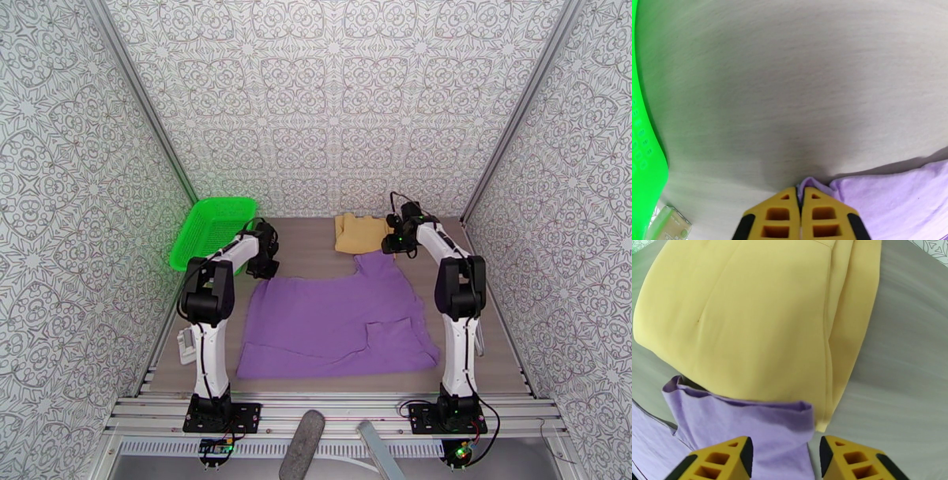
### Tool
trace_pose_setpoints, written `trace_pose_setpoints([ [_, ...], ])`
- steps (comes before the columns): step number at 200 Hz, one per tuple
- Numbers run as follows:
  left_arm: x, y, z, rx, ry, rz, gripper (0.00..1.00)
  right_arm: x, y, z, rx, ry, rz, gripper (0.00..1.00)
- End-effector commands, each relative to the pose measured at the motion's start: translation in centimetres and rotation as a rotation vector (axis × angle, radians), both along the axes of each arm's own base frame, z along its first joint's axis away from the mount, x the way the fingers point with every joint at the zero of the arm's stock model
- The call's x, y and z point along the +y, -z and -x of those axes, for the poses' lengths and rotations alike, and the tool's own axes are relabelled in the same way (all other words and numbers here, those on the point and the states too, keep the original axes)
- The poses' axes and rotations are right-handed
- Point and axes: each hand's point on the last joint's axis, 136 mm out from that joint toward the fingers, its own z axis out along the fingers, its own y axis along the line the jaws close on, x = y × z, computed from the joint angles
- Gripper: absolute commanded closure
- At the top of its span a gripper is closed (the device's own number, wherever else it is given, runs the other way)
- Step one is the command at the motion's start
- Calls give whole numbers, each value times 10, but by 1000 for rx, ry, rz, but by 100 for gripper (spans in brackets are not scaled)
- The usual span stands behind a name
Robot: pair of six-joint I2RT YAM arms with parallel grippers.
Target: Fold and stack the mixed laundry pile
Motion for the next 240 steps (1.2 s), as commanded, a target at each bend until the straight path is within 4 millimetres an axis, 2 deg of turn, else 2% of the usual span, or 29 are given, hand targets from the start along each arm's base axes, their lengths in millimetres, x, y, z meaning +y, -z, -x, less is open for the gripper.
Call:
trace_pose_setpoints([
  [1,-5,5,7,12,8,-6,100,-1,0,-9,-9,-21,-15,53],
  [60,-6,9,9,18,13,-19,100,0,11,-18,8,-16,-43,57],
  [96,-5,8,8,15,14,-23,100,2,13,-19,11,-13,-57,65],
  [133,-5,8,6,9,11,-21,100,1,8,-19,5,-4,-54,84],
  [156,-7,3,5,-11,1,-12,100,0,-7,-20,-23,4,-52,92],
  [192,-12,-15,3,-77,-38,26,100,0,-49,-12,-95,11,-64,100],
  [216,-18,-26,5,-125,-67,66,100,2,-74,1,-144,15,-93,100],
  [240,-27,-34,10,-162,-77,90,100,5,-87,18,-166,18,-124,100],
])
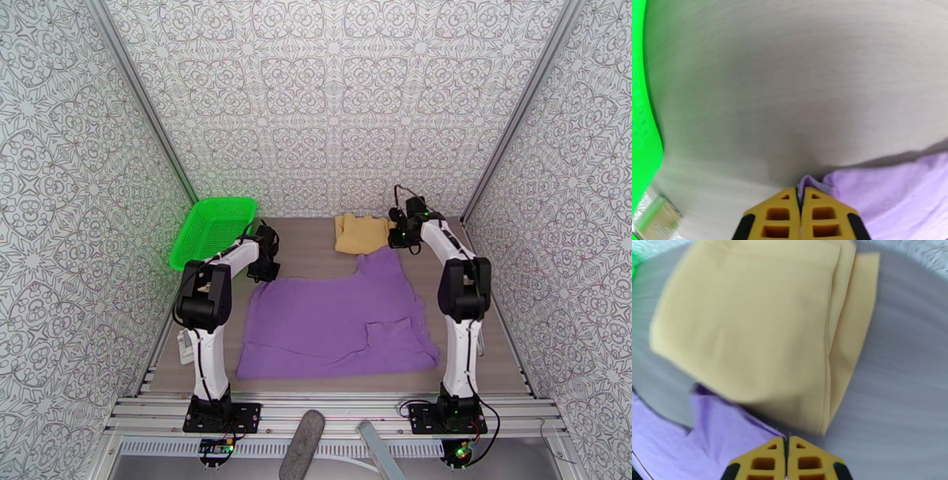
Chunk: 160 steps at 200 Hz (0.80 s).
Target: Fold and stack the mixed laundry pile
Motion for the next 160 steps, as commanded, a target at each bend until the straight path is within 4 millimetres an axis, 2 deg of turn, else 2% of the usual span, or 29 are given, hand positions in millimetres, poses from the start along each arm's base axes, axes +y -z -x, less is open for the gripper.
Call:
trace_pose_setpoints([
  [1,-18,-24,-4,-95,-24,64,100,3,-35,10,-81,10,-56,100],
  [62,-25,-45,14,-173,-44,46,100,7,-48,60,-109,6,-115,100],
  [103,-13,-61,34,-226,-82,3,100,10,-59,93,-134,10,-159,100],
  [160,8,-70,59,-263,-155,-52,100,6,-57,142,-137,45,-184,100],
])
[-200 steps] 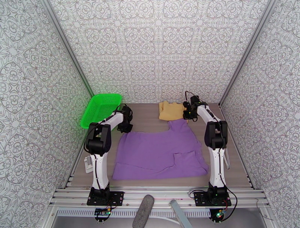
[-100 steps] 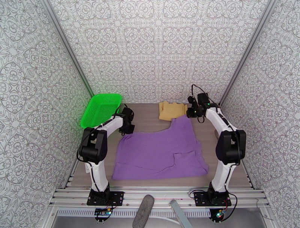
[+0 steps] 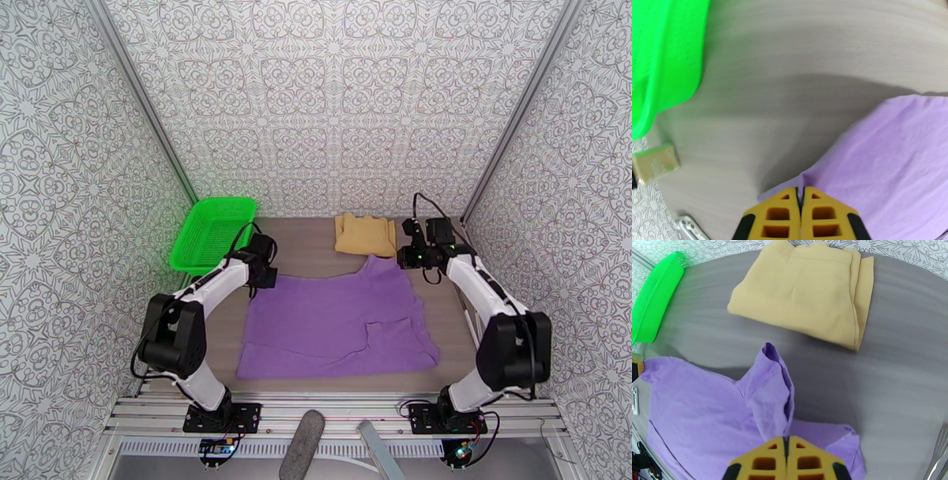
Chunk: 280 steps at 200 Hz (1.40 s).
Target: Fold and stack the mixed laundry pile
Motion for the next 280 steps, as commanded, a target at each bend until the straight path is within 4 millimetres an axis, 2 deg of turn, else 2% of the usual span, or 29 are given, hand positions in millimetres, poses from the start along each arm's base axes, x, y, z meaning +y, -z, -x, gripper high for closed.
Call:
trace_pose_setpoints([
  [1,10,-6,5,-41,-62,-28,100,-1,-2,16,-9,21,-34,100],
  [82,22,-12,31,-72,-157,-50,100,-16,0,78,8,91,-10,100],
  [146,24,-12,54,-81,-195,-105,100,-29,6,115,63,146,36,100],
  [174,22,-9,61,-76,-219,-125,100,-34,10,126,94,167,57,100],
  [240,28,14,87,-3,-316,-178,100,-35,45,138,247,203,54,100],
  [257,30,19,93,14,-331,-185,89,-36,54,141,301,215,58,100],
  [280,34,27,103,42,-366,-199,66,-40,67,146,378,238,82,100],
])
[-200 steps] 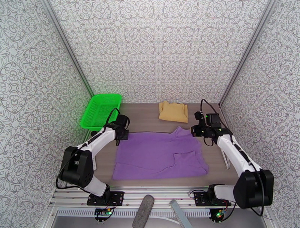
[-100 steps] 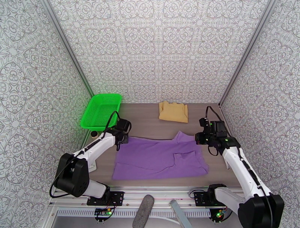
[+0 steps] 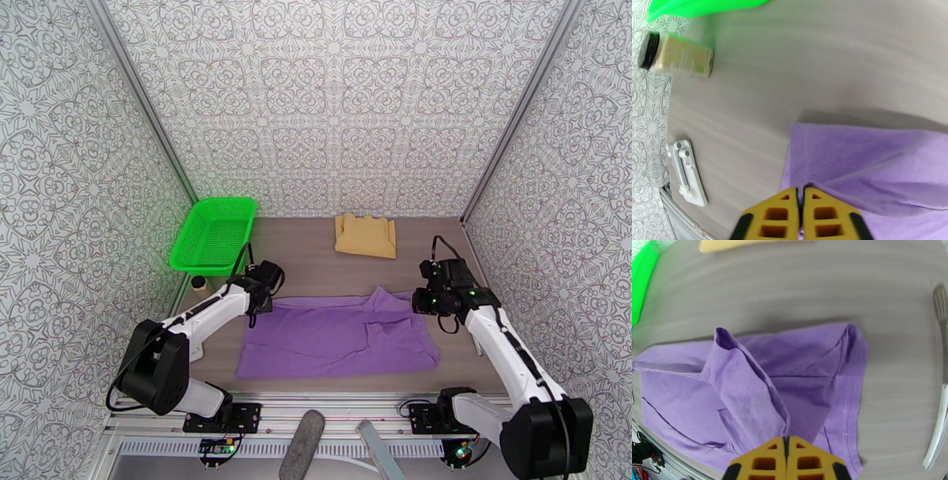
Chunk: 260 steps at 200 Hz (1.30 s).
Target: Fold and stack the mixed laundry pile
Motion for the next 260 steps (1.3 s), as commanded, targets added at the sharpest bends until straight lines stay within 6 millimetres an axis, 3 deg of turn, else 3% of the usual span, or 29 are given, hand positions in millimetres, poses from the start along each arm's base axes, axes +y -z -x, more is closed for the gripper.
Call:
trace_pose_setpoints([
  [1,11,11,18,45,-69,-42,65,-8,20,14,116,53,24,100],
  [16,13,17,26,65,-94,-46,54,-13,25,19,161,76,48,91],
  [44,20,14,40,74,-144,-83,54,-16,27,27,214,97,58,76],
  [76,22,-9,43,9,-171,-65,53,-15,12,30,199,100,50,68],
  [106,17,-30,31,-41,-153,-7,52,-3,-10,14,124,82,-18,64],
  [132,20,-25,19,-10,-164,48,57,17,-12,-9,100,46,-92,63],
  [165,18,-4,2,24,-170,152,67,51,0,-42,102,-12,-135,63],
  [198,2,11,-19,58,-117,238,71,86,17,-74,132,-69,-120,62],
  [230,-1,24,-25,94,-99,236,75,95,38,-95,140,-54,-86,63],
  [260,3,30,-25,107,-102,227,75,99,65,-93,192,-67,-72,69],
])
